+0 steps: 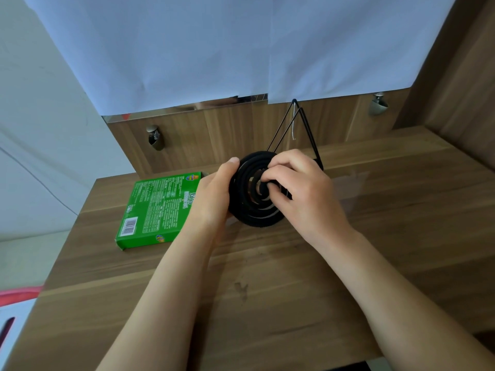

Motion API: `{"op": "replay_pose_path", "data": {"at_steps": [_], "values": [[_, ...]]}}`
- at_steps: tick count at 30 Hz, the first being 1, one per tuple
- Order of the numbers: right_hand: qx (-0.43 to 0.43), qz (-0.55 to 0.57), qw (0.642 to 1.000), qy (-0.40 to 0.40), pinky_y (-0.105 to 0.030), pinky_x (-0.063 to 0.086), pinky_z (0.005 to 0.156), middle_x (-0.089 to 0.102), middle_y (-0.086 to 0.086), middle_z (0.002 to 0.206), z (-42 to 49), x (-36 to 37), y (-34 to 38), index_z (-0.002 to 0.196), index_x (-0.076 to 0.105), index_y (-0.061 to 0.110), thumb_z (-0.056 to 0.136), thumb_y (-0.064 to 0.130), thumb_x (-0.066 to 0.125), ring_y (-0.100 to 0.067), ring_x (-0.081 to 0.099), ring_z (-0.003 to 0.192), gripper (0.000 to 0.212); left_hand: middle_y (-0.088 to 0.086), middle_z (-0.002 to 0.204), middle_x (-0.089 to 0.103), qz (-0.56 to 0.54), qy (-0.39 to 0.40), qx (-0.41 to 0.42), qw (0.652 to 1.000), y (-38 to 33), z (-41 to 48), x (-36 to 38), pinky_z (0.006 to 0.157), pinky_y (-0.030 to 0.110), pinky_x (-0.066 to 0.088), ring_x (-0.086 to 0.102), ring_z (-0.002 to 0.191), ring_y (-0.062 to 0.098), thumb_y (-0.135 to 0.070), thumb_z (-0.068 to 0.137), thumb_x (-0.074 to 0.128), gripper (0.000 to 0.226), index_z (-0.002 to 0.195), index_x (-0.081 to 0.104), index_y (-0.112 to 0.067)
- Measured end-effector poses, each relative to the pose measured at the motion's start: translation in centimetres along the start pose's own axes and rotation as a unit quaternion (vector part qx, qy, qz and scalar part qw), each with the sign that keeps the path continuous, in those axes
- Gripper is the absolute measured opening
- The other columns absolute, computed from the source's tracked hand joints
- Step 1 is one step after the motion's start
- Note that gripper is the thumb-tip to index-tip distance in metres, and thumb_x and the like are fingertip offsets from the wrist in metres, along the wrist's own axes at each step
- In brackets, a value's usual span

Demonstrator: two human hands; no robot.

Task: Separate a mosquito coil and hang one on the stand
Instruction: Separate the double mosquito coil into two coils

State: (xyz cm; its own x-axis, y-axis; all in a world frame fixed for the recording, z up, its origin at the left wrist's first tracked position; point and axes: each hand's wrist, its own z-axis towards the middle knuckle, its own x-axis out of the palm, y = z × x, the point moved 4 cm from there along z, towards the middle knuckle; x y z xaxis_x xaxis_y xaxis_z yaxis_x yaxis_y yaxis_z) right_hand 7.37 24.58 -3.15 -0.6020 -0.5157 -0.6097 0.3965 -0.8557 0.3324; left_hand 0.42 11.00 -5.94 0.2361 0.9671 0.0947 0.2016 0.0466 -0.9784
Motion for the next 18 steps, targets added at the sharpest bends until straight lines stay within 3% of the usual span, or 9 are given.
{"op": "replay_pose_path", "data": {"at_steps": [3, 5, 10, 14, 18], "values": [[0.004, -0.006, 1.000, 0.006, -0.037, 0.054, 0.076, 0.065, -0.010, 0.097, -0.05, 0.03, -0.22, 0.090, 0.072, 0.002, 0.081, -0.008, 0.067, -0.028, 0.062, 0.091, 0.015, 0.008, 0.069, 0.066, 0.019, -0.008, 0.058, 0.998, -0.27, -0.06, 0.00, 0.055, 0.027, 0.054, 0.063, 0.061, 0.015, -0.035, 0.096, 0.055, 0.036, 0.072, 0.078, -0.019], [0.001, -0.012, 1.000, 0.017, -0.040, 0.054, 0.074, 0.065, -0.011, 0.098, -0.05, 0.16, -0.28, 0.091, 0.072, 0.002, 0.082, -0.008, 0.067, -0.029, 0.061, 0.092, 0.015, 0.005, 0.062, 0.060, 0.021, -0.003, 0.072, 0.997, -0.40, -0.14, -0.02, 0.050, 0.024, 0.050, 0.057, 0.054, 0.013, -0.034, 0.096, 0.057, 0.037, 0.068, 0.075, -0.017], [-0.027, -0.025, 0.999, 0.032, -0.041, 0.054, 0.071, 0.064, -0.010, 0.101, -0.05, 0.45, 0.04, 0.089, 0.071, 0.003, 0.082, -0.009, 0.066, -0.029, 0.060, 0.091, 0.015, 0.004, 0.059, 0.058, 0.038, -0.013, 0.101, 0.994, -0.48, -0.06, -0.44, 0.052, 0.024, 0.043, 0.052, 0.055, 0.017, -0.038, 0.088, 0.066, 0.036, 0.073, 0.072, -0.007], [-0.043, -0.027, 0.999, 0.018, -0.040, 0.054, 0.071, 0.065, -0.012, 0.100, -0.04, 0.32, 0.14, 0.088, 0.071, 0.002, 0.079, -0.012, 0.067, -0.029, 0.061, 0.091, 0.017, 0.020, 0.076, 0.059, -0.002, -0.036, 0.068, 0.997, -0.28, 0.10, -0.82, 0.068, 0.039, 0.046, 0.055, 0.070, 0.026, -0.040, 0.081, 0.067, 0.042, 0.081, 0.071, 0.002], [-0.045, -0.025, 0.999, 0.012, -0.039, 0.055, 0.072, 0.066, -0.012, 0.100, -0.04, 0.37, 0.23, 0.088, 0.072, 0.001, 0.079, -0.013, 0.068, -0.029, 0.062, 0.092, 0.017, 0.018, 0.075, 0.059, -0.021, -0.036, 0.059, 0.997, -0.23, 0.08, -0.76, 0.068, 0.040, 0.043, 0.054, 0.070, 0.027, -0.037, 0.082, 0.066, 0.042, 0.083, 0.069, 0.004]]}}
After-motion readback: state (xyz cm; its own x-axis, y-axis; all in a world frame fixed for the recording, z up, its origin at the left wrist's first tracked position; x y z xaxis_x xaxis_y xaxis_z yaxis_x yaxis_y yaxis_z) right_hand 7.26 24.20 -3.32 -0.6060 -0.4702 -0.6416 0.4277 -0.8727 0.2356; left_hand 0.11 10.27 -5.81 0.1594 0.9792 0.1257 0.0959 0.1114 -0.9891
